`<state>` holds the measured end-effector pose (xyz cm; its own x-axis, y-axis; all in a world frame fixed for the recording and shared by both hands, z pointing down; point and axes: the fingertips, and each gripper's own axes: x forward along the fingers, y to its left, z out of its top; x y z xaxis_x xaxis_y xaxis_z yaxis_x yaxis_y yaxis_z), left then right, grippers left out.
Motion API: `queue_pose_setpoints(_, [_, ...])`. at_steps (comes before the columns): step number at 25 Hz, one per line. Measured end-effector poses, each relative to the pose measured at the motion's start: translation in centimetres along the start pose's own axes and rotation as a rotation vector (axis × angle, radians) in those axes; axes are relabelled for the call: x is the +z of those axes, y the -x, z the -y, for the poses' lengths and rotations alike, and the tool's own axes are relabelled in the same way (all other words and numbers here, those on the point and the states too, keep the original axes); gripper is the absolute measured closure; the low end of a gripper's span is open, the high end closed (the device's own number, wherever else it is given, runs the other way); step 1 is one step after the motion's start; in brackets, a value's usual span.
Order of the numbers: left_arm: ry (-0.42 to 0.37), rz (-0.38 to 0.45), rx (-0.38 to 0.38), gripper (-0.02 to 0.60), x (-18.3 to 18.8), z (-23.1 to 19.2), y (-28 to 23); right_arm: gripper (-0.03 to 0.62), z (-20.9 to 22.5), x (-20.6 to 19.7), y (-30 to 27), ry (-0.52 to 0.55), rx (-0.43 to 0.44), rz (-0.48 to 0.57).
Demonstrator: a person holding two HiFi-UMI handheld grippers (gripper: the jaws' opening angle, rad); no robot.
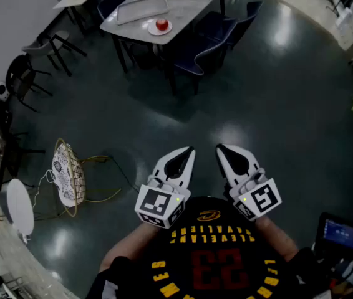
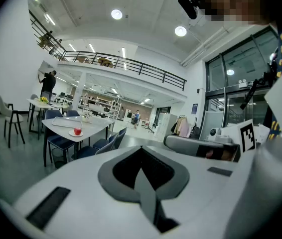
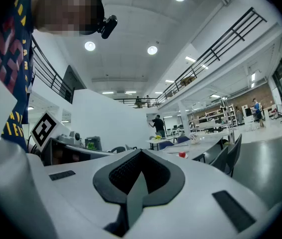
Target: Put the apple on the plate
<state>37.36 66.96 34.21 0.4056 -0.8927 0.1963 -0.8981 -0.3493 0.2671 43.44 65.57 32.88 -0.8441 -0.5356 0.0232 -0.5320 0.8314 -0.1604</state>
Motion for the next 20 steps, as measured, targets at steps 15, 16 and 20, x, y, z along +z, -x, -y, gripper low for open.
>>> queue_pose_setpoints(15, [0.097, 0.044, -0.053, 0.581, 4.3, -16.1, -1.3, 0.588, 0.0, -0.2, -16.2, -0.041, -0.065, -0.041])
queue_pose_setpoints(16, [0.099, 0.045, -0.054, 0.581, 4.5, -16.9, -1.4, 0.588, 0.1, -0.1, -17.0, -0.045, -0.068, -0.043])
queue_pose_setpoints(20, [0.118, 0.037, -0.044, 0.581, 4.9, -19.6, -2.0, 0.588, 0.9, -0.1, -19.5, -0.057, -0.078, -0.039])
